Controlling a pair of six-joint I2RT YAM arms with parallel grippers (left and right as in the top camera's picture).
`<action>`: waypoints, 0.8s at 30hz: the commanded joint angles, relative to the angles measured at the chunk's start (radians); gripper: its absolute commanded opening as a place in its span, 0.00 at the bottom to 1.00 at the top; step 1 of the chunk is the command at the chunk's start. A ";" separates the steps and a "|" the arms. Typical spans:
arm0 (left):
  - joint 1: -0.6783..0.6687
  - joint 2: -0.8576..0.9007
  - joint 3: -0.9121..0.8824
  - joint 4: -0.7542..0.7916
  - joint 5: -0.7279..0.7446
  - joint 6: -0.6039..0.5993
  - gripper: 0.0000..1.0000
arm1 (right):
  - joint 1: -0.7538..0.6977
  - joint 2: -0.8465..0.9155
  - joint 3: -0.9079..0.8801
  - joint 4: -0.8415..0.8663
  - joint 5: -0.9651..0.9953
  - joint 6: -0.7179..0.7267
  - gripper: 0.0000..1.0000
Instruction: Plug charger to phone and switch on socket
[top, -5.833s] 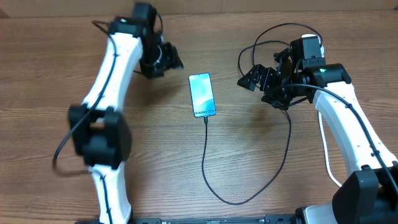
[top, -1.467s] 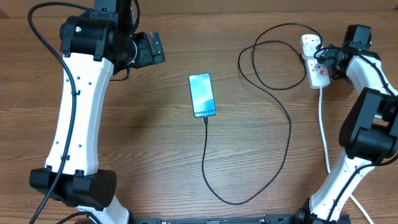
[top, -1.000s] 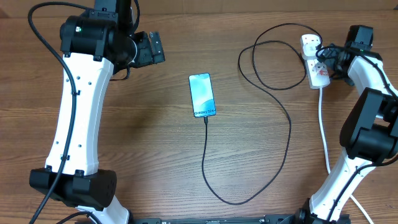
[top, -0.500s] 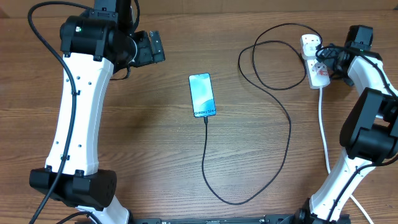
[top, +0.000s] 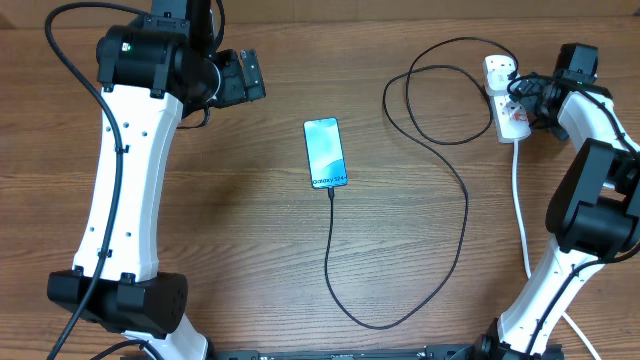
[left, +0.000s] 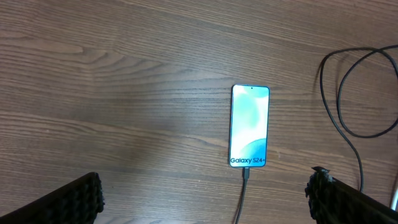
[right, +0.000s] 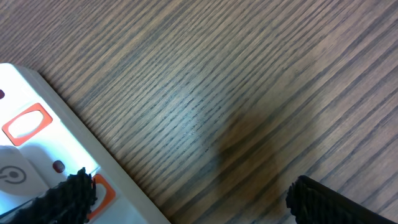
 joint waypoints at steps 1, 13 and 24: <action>0.002 0.007 -0.003 0.007 -0.006 0.005 1.00 | 0.008 0.026 0.012 -0.005 -0.010 -0.003 1.00; 0.002 0.007 -0.003 0.011 -0.006 0.005 1.00 | 0.010 0.026 0.012 -0.020 -0.089 -0.005 1.00; 0.002 0.007 -0.003 0.012 -0.006 0.005 1.00 | 0.010 0.039 0.012 -0.042 -0.100 -0.060 1.00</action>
